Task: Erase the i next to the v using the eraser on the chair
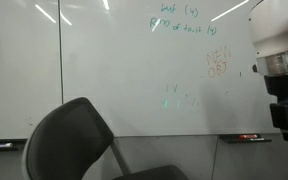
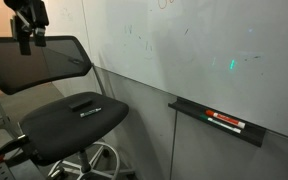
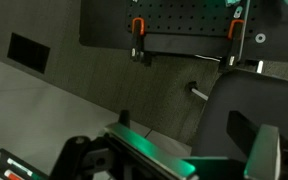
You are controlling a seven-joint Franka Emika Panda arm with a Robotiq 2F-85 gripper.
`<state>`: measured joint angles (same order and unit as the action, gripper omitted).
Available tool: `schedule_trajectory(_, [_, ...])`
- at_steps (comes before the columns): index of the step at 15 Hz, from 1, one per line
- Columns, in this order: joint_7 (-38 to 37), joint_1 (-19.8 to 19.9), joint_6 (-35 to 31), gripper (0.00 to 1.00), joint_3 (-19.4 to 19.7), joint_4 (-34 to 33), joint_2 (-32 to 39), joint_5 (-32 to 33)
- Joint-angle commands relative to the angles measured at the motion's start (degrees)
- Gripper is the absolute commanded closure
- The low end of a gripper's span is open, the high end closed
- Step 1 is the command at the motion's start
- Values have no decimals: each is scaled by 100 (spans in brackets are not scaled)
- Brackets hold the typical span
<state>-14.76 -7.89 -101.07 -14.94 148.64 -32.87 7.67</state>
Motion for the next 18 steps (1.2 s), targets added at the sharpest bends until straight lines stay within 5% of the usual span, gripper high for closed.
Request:
schedule_trajectory(1, [62, -540, 223, 0, -453, -396, 202, -21])
schedule_trajectory(6, [-96, -1009, -56, 0, -979, -976, 726, -19])
schedule_trajectory(13, [-634, -1087, -1051, 0, -1481, -1686, 1885, 210])
schedule_trajectory(18, [-1430, -1103, -1437, 0, -1665, -2183, 2833, 1164])
